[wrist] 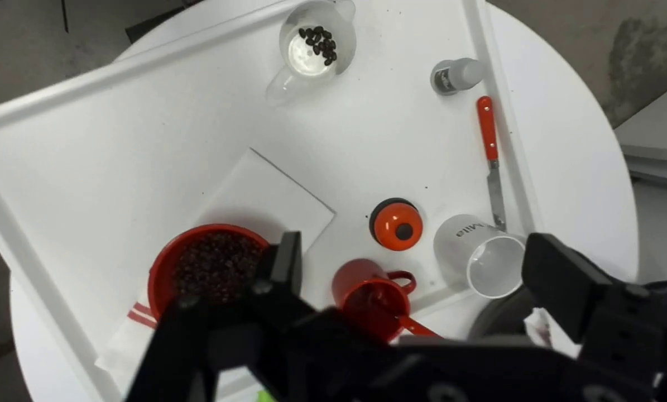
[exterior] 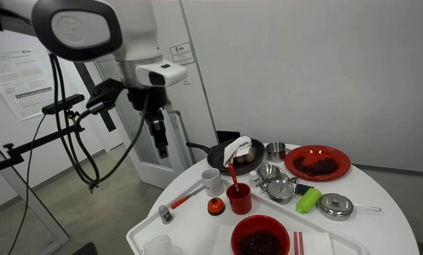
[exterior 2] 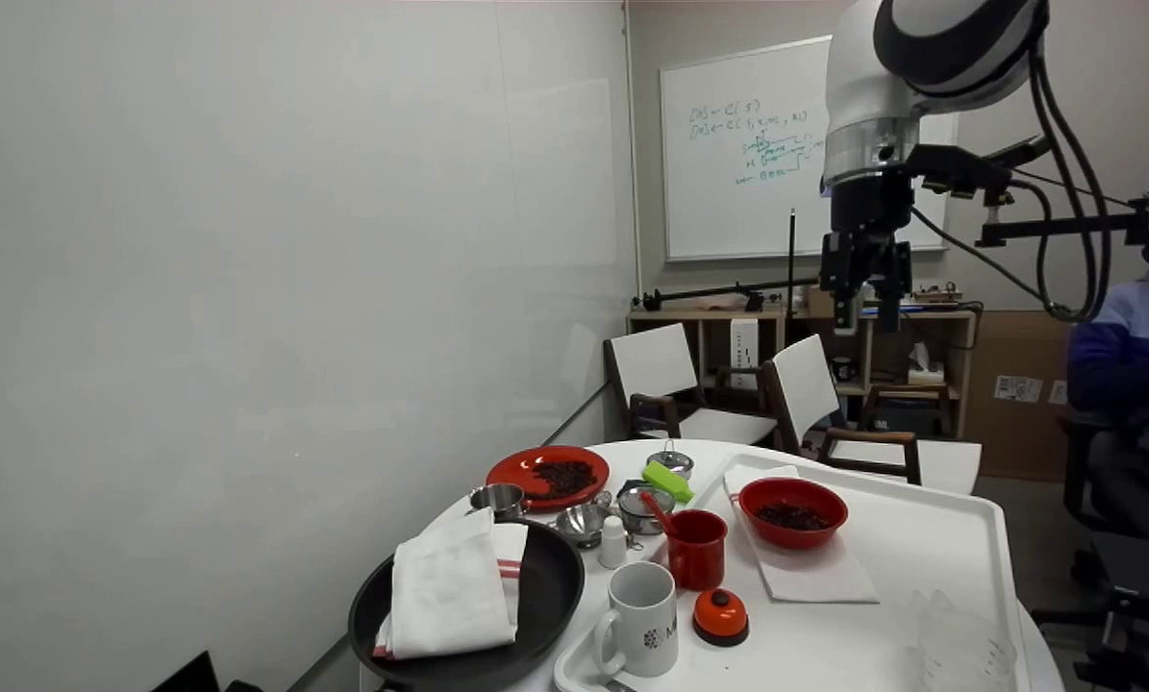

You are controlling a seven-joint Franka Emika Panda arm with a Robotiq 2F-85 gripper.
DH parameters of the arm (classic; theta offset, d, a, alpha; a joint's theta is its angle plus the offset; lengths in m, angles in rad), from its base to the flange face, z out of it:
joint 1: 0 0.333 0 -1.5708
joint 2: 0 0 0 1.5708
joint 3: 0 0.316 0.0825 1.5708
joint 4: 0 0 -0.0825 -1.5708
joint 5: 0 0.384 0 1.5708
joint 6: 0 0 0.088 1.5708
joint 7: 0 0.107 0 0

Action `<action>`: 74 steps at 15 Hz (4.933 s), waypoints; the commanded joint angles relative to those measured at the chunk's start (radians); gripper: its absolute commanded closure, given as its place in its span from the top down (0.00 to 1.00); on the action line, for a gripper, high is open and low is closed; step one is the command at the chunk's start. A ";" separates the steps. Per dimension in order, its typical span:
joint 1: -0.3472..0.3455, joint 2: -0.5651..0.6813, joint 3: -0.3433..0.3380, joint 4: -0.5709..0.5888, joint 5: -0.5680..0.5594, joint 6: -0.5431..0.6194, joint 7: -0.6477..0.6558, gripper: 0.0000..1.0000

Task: Pour the contents from the clear jar into the orange bowl

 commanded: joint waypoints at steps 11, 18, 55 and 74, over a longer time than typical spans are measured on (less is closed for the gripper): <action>-0.063 0.256 -0.032 -0.097 -0.005 0.093 0.300 1.00; -0.062 0.329 -0.042 -0.173 0.092 0.167 0.377 1.00; -0.014 0.521 0.065 -0.295 0.278 0.633 0.205 1.00; -0.027 0.533 0.065 -0.295 0.354 0.642 0.189 0.11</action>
